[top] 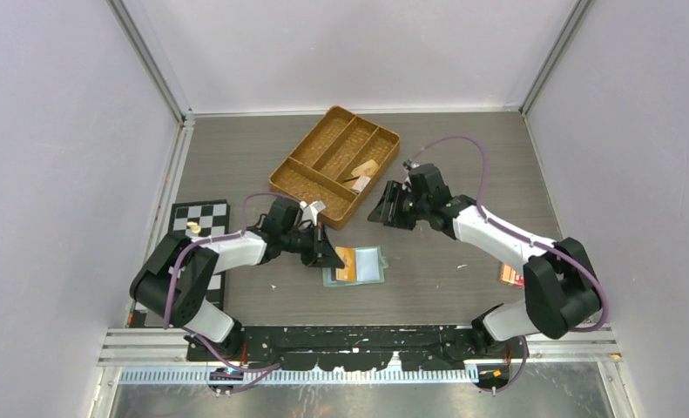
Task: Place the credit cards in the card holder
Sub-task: Insert the credit card into the card holder.
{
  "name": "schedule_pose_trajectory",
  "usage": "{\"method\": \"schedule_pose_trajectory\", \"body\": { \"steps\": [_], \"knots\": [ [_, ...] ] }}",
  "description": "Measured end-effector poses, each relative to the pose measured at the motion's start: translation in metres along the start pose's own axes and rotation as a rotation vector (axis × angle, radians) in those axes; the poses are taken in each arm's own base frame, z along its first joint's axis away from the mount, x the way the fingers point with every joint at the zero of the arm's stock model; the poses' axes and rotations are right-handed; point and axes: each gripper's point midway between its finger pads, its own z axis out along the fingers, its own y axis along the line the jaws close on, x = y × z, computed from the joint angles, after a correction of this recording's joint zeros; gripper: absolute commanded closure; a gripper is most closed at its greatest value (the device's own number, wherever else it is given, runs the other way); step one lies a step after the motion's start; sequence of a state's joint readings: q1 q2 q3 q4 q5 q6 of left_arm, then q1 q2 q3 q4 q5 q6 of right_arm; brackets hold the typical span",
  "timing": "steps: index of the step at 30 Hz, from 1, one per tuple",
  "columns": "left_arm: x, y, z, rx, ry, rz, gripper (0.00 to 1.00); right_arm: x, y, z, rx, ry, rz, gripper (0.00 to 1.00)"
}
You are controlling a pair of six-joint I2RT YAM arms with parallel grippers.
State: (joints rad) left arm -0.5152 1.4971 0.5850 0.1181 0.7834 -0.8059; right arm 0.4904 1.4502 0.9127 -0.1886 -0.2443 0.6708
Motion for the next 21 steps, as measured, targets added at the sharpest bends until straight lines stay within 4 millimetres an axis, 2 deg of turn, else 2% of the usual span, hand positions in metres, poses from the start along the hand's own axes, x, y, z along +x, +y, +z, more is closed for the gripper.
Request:
{"method": "schedule_pose_trajectory", "body": {
  "steps": [5,8,13,21],
  "knots": [
    [-0.001,0.011,0.007,-0.021,0.008,-0.024,1.00,0.062,-0.005,-0.004,-0.012,0.152,0.048,0.50],
    [-0.001,0.017,0.011,-0.033,0.010,-0.033,1.00,0.086,-0.006,-0.005,-0.018,0.224,0.055,0.54],
    [-0.002,0.022,0.013,-0.050,0.005,-0.040,1.00,0.102,-0.006,-0.003,-0.024,0.281,0.053,0.57],
    [-0.005,0.025,0.013,-0.066,-0.008,-0.035,1.00,0.116,-0.019,0.000,0.029,0.320,0.058,0.58]
  ]
}}
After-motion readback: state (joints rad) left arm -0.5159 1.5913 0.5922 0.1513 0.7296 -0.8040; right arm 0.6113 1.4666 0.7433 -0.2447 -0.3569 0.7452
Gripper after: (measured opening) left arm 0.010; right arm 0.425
